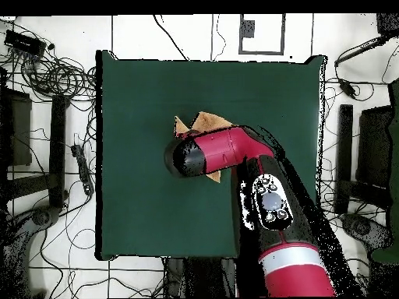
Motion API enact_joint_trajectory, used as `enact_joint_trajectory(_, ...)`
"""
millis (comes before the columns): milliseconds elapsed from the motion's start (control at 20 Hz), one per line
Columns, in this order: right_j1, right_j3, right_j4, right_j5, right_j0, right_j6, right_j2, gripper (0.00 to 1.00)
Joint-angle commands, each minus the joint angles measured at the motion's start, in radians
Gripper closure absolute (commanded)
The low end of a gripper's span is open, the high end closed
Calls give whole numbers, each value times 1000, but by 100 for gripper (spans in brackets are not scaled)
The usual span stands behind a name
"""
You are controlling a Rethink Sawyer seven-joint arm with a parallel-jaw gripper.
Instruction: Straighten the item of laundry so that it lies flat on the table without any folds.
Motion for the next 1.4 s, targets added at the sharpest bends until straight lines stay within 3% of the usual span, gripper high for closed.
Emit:
enact_joint_trajectory(50,61,45,32,60,6,20,23,100)
enact_joint_trajectory(350,76,36,14,15,1,13,27,100)
enact_joint_trajectory(400,71,29,-7,-2,14,23,10,0)
enact_joint_trajectory(550,65,-1,4,40,19,18,9,0)
enact_joint_trajectory(650,59,23,56,54,16,83,-1,0)
enact_joint_trajectory(1050,95,35,88,115,7,52,2,0)
enact_joint_trajectory(1400,212,16,59,6,8,76,-19,0)
